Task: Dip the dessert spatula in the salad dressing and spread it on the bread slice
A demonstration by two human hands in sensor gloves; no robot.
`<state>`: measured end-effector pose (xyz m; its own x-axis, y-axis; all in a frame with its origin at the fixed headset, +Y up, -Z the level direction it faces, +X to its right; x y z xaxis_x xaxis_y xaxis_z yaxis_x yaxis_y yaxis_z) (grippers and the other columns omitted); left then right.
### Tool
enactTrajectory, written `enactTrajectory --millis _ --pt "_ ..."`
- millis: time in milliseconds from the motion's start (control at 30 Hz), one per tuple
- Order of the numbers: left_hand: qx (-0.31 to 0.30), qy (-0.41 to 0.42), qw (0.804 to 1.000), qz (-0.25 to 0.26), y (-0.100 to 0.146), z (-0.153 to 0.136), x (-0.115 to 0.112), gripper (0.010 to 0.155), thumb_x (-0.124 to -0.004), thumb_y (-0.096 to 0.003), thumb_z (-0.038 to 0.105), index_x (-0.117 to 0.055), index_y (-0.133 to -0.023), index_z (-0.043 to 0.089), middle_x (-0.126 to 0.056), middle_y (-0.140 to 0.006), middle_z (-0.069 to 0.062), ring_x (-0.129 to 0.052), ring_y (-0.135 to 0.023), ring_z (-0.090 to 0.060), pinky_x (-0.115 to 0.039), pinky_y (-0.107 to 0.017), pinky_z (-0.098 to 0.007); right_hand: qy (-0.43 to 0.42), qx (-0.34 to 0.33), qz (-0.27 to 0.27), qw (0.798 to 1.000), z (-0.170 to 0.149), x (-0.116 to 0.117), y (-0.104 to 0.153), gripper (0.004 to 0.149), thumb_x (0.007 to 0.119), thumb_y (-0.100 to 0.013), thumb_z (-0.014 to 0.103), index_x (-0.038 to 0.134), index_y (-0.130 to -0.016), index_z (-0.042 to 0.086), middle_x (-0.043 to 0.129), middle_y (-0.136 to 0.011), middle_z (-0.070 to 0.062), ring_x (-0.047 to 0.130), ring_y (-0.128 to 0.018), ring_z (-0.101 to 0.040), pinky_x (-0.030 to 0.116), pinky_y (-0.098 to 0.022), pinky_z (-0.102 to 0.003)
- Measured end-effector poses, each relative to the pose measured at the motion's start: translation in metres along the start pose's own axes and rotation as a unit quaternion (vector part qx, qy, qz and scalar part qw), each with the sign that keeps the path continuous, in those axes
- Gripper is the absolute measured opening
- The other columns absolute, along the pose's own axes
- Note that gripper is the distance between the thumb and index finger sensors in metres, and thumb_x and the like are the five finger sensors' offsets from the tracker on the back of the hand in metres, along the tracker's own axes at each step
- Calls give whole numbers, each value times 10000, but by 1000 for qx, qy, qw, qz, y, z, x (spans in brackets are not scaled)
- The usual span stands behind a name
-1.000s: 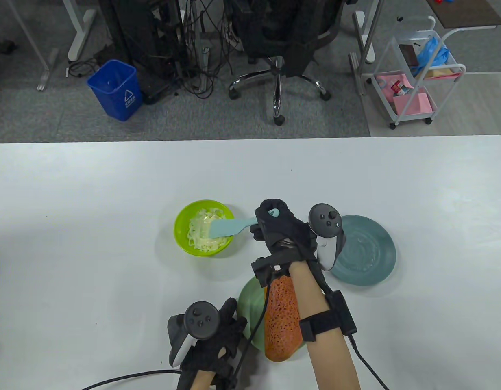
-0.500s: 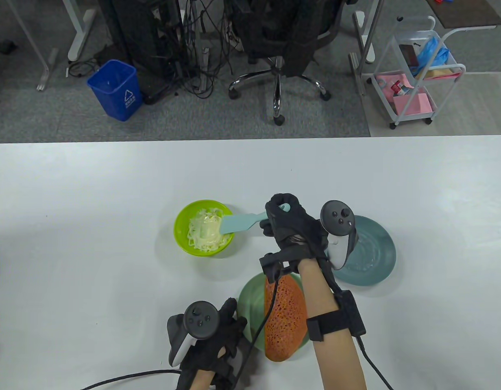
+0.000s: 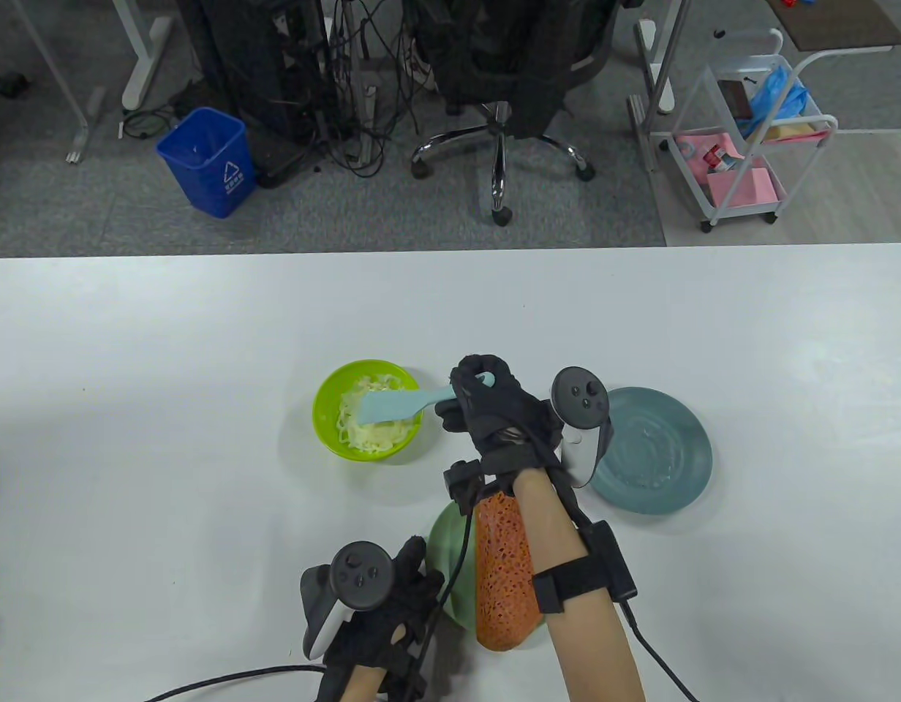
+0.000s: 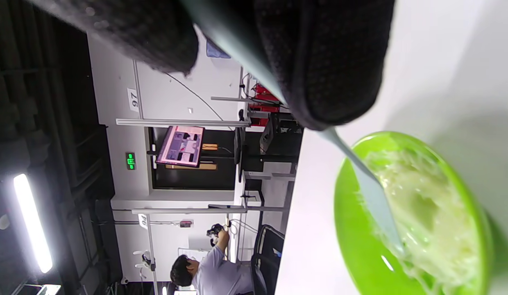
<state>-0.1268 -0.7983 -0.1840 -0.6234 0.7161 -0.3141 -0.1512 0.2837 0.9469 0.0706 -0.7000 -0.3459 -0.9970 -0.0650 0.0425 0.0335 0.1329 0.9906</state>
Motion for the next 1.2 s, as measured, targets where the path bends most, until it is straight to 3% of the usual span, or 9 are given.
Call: enactTrajectory --millis 400,1200 --pt "0 4 1000 -3 -1 0 0 615 -836 -578 424 -670 -1068 90 -1012 -635 52 -1069 -362 -92 -926 -295 -283 14 22 -1 1000 -13 0 -5 492 801 -587 341 614 -968 91 660 -916 -317 980 -651 -478 928 -451 -390" --pt "1 5 1000 -3 -1 -1 1 618 -833 -579 429 -669 -1068 88 -1012 -634 54 -1069 -361 -91 -927 -295 -280 10 13 -40 999 -1 -31 -2 410 773 -607 337 663 -931 111 698 -899 -280 971 -585 -495 897 -415 -425"
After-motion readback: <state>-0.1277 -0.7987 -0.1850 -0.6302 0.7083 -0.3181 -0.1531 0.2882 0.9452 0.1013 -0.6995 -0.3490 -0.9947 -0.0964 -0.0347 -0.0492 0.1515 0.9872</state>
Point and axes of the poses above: the tracker on the back of each hand, its own z axis roughly to the thumb side, its own y axis roughly from the fingertips to the wrist, x = y × z, the point moved 4 cm from there along -y, roughly from the wrist to the fingertips
